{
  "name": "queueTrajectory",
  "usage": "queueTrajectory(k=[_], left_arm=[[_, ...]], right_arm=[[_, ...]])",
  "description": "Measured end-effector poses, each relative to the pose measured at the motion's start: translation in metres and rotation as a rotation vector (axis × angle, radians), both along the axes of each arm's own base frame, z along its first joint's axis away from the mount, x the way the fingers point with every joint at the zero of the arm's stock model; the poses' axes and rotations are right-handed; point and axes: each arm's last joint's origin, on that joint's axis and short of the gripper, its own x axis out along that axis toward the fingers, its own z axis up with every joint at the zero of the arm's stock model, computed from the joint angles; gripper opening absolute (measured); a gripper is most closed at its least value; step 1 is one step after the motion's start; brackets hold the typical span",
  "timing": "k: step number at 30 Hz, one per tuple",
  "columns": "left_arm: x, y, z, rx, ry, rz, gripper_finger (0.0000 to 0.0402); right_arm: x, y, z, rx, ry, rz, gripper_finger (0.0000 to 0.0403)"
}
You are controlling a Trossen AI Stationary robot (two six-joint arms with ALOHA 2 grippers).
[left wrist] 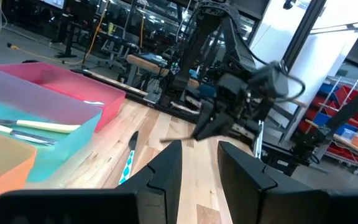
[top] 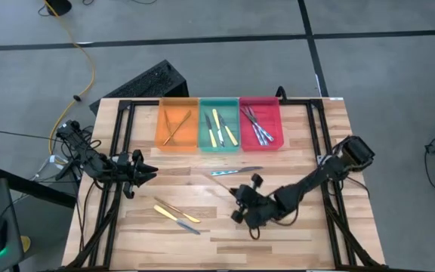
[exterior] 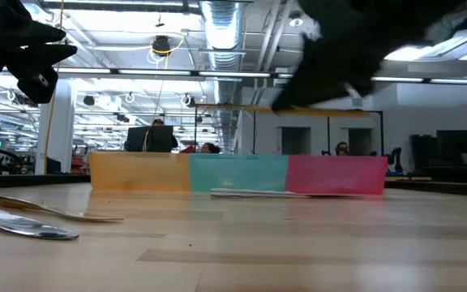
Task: Sort silverware by color (type)
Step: Put the gold table knife into the orange bin
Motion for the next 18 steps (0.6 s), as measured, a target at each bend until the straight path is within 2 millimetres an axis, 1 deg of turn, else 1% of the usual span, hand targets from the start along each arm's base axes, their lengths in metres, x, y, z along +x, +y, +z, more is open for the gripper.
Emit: queueTrajectory(k=[7,10,14,18], left_arm=[[0.0,0.0,0.0,0.004,0.001,0.001,0.0089],[0.0,0.0,0.0,0.004,0.001,0.001,0.0089],[0.0,0.0,0.0,0.005,0.002,0.001,0.0089],[0.0,0.0,0.0,0.009,0.002,0.001,0.0089]], right_arm=[[0.036,-0.031,0.022,-0.044,-0.193,0.015,0.004],[0.048,-0.051,0.03,-0.064,-0.254,0.009,0.004],[0.058,-0.079,0.038,-0.099,-0.31,-0.04,0.004],[0.066,-0.103,0.045,-0.087,-0.364,-0.014,0.004]])
